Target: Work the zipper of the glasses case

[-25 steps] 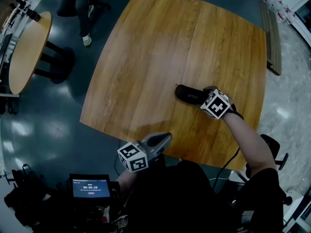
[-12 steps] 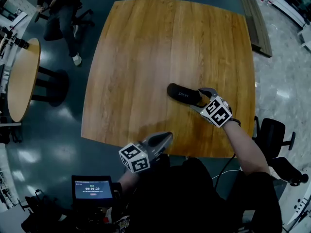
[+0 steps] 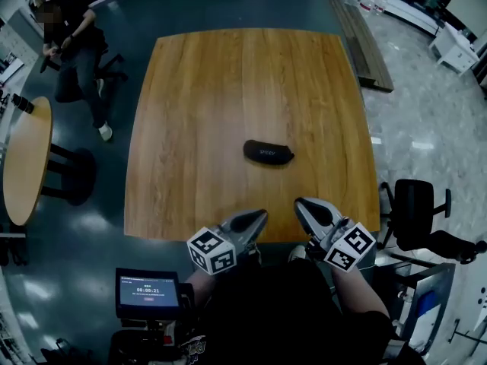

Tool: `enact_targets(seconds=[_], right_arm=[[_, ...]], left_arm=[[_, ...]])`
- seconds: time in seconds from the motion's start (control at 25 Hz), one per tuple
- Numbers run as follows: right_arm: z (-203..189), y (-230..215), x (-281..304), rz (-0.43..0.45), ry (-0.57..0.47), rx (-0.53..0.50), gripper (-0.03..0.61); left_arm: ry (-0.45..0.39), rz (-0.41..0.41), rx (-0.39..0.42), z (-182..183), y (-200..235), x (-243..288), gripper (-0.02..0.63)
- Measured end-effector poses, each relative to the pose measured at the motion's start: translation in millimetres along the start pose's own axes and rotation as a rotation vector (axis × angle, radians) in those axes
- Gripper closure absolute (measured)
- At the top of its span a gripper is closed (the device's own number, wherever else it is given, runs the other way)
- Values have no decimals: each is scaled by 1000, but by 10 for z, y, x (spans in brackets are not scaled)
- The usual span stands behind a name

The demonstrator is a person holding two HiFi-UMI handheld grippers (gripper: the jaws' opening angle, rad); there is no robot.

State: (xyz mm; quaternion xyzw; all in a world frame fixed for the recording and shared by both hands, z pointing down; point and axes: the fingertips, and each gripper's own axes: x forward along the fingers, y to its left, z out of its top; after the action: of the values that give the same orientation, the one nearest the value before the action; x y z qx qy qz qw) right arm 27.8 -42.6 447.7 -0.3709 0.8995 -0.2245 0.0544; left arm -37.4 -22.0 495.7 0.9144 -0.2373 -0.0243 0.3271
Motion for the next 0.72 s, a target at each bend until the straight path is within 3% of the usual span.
enact_targets(seconds=[0.24, 0.72], right_arm=[[-191, 526, -410, 56, 26, -66, 572], [-734, 975, -1647, 134, 53, 28, 572]], left_arm=[[-48, 23, 97, -26, -654, 3, 614], [-94, 98, 125, -965, -1931, -218, 614]])
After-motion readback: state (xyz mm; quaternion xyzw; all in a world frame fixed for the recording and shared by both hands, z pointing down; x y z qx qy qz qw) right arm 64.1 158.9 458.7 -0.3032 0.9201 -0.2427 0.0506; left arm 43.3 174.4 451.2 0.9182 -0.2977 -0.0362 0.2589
